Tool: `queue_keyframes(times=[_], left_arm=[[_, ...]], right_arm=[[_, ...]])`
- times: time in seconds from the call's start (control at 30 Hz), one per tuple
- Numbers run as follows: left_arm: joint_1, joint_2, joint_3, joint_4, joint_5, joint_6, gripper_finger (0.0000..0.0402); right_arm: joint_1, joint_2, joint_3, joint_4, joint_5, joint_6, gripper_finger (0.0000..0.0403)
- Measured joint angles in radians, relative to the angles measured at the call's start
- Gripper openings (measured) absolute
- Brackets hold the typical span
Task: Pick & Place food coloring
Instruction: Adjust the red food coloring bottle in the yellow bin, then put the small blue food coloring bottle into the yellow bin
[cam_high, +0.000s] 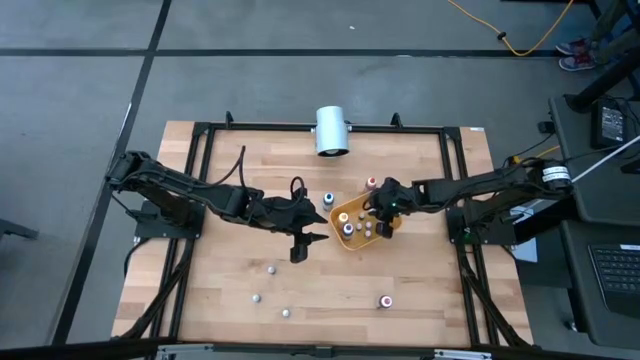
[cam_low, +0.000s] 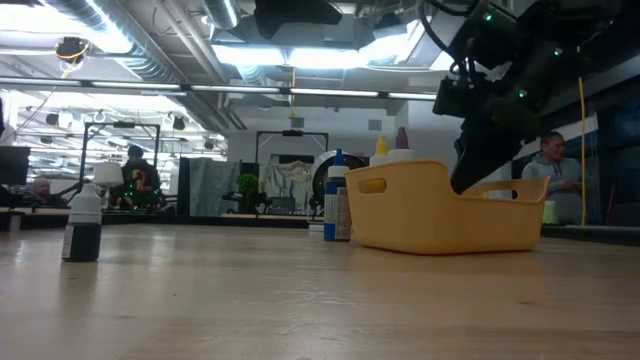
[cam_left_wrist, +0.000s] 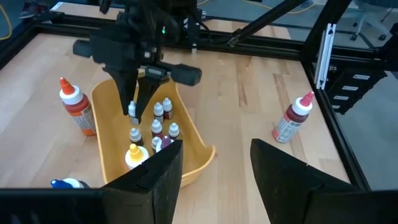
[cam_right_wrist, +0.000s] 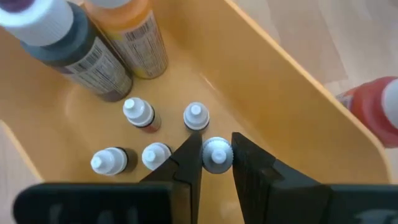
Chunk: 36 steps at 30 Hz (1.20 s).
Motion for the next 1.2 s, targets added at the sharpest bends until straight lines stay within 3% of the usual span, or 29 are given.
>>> queue_keyframes(times=[0.47, 1.2], left_arm=[[0.0, 0.0, 0.0, 0.004, 0.001, -0.001, 0.0184], [0.0, 0.001, 0.0, 0.004, 0.004, 0.0, 0.0184]], right_arm=[[0.0, 0.115, 0.0, 0.088, 0.001, -0.001, 0.0075], [0.0, 0.102, 0.012, 0.076, 0.0, 0.003, 0.0124]])
